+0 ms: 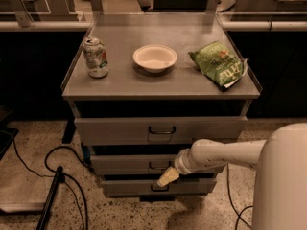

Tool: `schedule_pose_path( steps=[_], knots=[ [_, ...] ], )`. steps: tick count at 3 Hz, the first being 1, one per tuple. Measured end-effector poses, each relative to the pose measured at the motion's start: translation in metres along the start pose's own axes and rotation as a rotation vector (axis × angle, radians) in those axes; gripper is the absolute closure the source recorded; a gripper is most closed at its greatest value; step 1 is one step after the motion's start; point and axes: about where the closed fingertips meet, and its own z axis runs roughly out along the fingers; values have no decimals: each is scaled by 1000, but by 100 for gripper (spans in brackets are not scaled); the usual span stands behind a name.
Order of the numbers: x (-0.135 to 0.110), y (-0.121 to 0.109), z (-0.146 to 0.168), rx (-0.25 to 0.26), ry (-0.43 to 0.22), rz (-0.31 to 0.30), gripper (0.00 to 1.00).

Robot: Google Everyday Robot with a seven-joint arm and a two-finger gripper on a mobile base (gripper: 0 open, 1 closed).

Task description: Open middle drawer

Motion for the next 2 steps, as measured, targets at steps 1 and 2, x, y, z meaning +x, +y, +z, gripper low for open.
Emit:
schedule_pose_path(
  steps=[1,2],
  knots=[
    [1,2,-2,-6,13,-6,0],
    [18,32,-26,-68,42,-13,0]
  ],
)
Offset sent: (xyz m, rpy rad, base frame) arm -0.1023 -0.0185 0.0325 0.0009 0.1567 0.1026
